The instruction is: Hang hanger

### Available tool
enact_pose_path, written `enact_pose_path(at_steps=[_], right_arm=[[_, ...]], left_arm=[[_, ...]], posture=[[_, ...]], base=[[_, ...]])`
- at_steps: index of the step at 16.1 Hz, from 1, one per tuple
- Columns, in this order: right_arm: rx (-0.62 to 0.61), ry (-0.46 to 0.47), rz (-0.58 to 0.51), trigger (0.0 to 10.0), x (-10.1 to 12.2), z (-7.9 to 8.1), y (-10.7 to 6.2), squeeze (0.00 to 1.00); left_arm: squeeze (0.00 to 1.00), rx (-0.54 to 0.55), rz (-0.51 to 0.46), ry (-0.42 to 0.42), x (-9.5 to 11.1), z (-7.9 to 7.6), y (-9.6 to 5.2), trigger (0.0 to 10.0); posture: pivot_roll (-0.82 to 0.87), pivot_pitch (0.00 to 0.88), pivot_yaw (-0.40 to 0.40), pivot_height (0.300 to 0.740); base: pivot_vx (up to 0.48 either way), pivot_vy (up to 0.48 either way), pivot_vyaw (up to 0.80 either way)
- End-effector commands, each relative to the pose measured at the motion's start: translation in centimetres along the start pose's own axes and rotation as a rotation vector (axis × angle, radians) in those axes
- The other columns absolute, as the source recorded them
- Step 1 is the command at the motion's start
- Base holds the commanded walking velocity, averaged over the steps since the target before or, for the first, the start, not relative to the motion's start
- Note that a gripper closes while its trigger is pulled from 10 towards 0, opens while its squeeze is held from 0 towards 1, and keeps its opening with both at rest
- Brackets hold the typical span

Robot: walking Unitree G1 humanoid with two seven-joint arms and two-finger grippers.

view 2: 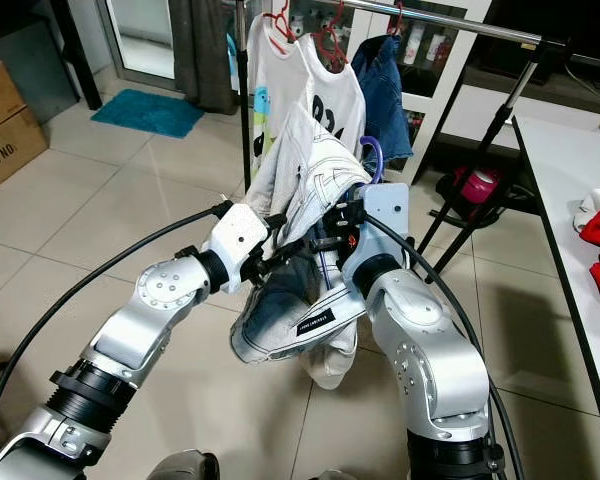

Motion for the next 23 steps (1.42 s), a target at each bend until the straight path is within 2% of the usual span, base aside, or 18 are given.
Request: enact_pose_path(at_steps=[1, 6, 11, 15, 18, 19, 21, 22, 23], right_arm=[[0.026, -0.014, -0.064, 10.0, 1.6, 0.6, -0.3, 0.00], [0.021, -0.015, -0.061, 10.0, 1.5, 0.6, -0.3, 0.00], [0.021, -0.013, -0.047, 10.0, 1.1, 0.5, -0.4, 0.00], [-0.001, -0.036, -0.009, 10.0, 0.3, -0.2, -0.9, 0.00], [-0.002, -0.090, 0.068, 10.0, -1.0, -1.3, -1.5, 0.00], [0.018, -0.125, 0.100, 10.0, -1.3, -1.6, -1.7, 0.00], [0.034, -0.150, 0.122, 10.0, -1.5, -1.8, -1.9, 0.00], [0.061, -0.180, 0.143, 10.0, -1.6, -2.0, -2.2, 0.00], [0.145, -0.223, 0.179, 7.9, -1.8, -1.8, -2.9, 0.00]], left_arm=[[0.00, 0.004, -0.017, 0.001, 0.5, 0.3, 0.0, 0.0], [0.00, 0.009, -0.012, -0.004, 0.3, 0.6, -0.2, 0.0], [0.00, 0.043, -0.025, -0.020, 0.6, 1.7, -0.9, 0.0], [0.00, 0.163, -0.041, -0.010, 1.4, 5.6, -2.9, 0.0], [0.00, 0.295, -0.030, 0.006, 1.8, 9.6, -5.1, 0.0], [0.00, 0.336, -0.018, 0.032, 2.0, 11.3, -6.0, 0.0], [0.00, 0.365, -0.006, 0.058, 2.2, 12.6, -6.7, 0.0], [0.00, 0.393, 0.018, 0.101, 2.3, 14.0, -7.4, 0.0], [0.00, 0.434, 0.060, 0.144, 2.1, 15.9, -8.4, 0.0]], posture=[[0.03, 0.062, -0.054, 0.740], [0.03, 0.065, -0.054, 0.740], [0.04, 0.064, -0.060, 0.740], [0.03, 0.059, -0.063, 0.740], [0.03, 0.047, -0.061, 0.740], [0.03, 0.042, -0.057, 0.740], [0.03, 0.033, -0.053, 0.740], [0.03, 0.029, -0.051, 0.740], [0.04, 0.025, -0.048, 0.740]], base=[[0.000, 0.000, 0.00], [0.000, 0.000, 0.00], [0.000, 0.000, 0.00], [0.000, 0.000, 0.00], [0.000, 0.000, 0.00], [0.000, 0.000, 0.00], [0.000, 0.000, 0.00], [0.000, 0.000, 0.00], [0.000, 0.000, 0.00]])
Point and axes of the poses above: a point about 5 cm out from each wrist's last joint towards the gripper, its own y axis pointing out of the wrist towards the gripper, its own x axis along the axis of the wrist's last joint, z = x × y, the point moved 2 cm from there along y, pointing out of the wrist towards the gripper, and after that the axes turned 15 degrees about y, right-handed, at the moved point
